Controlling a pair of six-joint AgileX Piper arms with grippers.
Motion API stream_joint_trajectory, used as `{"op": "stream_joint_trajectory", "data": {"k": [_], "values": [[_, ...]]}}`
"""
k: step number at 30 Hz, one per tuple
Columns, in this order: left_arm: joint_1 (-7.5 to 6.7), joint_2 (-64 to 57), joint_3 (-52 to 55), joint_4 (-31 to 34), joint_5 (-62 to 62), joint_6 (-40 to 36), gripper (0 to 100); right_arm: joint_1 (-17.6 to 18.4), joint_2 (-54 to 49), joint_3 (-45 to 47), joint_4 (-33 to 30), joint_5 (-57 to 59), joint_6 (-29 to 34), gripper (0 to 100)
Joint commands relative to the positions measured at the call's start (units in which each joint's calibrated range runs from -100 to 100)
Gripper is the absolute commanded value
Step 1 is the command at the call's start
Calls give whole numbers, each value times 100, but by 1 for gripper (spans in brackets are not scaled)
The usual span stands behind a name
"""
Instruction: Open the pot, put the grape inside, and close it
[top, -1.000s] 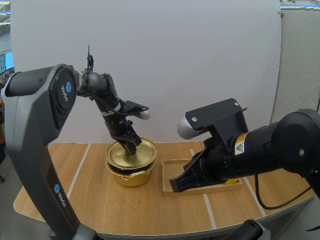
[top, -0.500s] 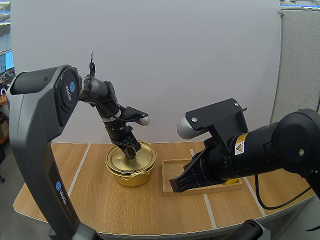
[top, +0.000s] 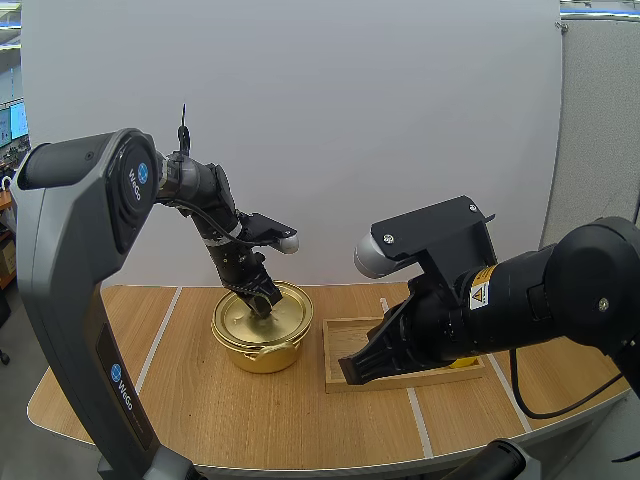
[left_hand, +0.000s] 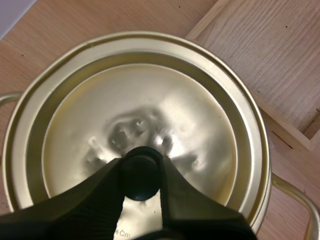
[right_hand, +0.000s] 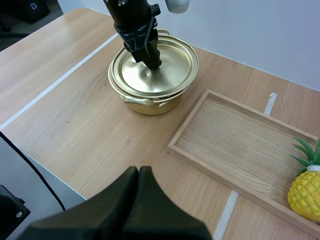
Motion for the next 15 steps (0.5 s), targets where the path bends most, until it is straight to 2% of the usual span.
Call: {"op": "stream_joint_trajectory", "data": {"k": [1, 15], "values": [[-11, 53, 143, 113, 842, 43, 0, -19, -43, 20, -23, -72, 7, 0], [-11, 38, 131, 303, 1475, 43, 0, -19, -43, 20, -23, -72, 7, 0]]}}
